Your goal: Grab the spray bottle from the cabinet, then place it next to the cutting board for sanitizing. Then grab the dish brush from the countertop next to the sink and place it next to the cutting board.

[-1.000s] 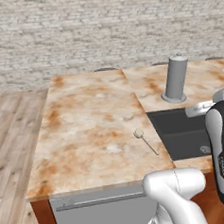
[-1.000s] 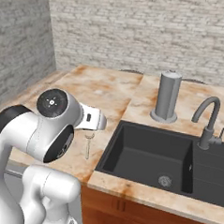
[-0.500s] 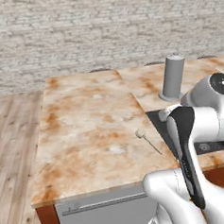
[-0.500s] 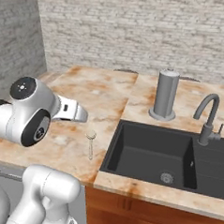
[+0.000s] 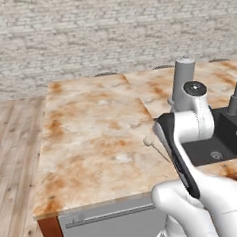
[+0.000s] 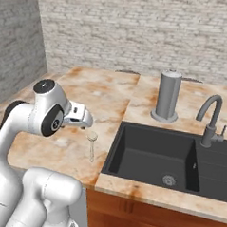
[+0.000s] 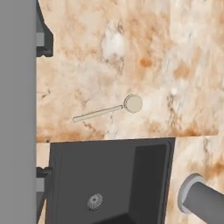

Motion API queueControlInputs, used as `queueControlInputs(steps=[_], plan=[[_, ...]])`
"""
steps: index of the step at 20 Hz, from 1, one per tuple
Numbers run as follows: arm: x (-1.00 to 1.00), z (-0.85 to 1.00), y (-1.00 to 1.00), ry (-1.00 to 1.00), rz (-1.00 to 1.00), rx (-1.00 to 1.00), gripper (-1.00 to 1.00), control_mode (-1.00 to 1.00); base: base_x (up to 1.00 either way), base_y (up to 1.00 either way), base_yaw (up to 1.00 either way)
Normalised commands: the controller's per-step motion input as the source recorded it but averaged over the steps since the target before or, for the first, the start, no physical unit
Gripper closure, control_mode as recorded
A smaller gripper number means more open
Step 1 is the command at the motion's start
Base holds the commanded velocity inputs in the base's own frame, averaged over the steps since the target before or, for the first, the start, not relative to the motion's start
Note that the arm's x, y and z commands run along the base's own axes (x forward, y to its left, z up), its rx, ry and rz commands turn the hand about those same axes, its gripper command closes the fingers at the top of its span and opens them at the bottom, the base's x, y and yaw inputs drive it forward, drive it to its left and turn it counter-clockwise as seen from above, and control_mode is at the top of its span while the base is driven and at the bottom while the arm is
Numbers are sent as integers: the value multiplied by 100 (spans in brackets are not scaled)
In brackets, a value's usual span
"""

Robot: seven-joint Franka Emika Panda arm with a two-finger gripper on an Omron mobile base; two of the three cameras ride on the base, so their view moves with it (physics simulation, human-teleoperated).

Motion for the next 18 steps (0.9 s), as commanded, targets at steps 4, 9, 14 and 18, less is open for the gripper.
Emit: queueControlInputs(steps=[4, 9, 14, 18], plan=[[32, -72, 0, 9, 5, 0, -100, -100, 0, 0, 0], [34, -69, 0, 2, 6, 0, -100, -100, 0, 0, 0], [36, -71, 0, 0, 6, 0, -100, -100, 0, 0, 0], [38, -58, -9, 0, 6, 0, -100, -100, 0, 0, 0]])
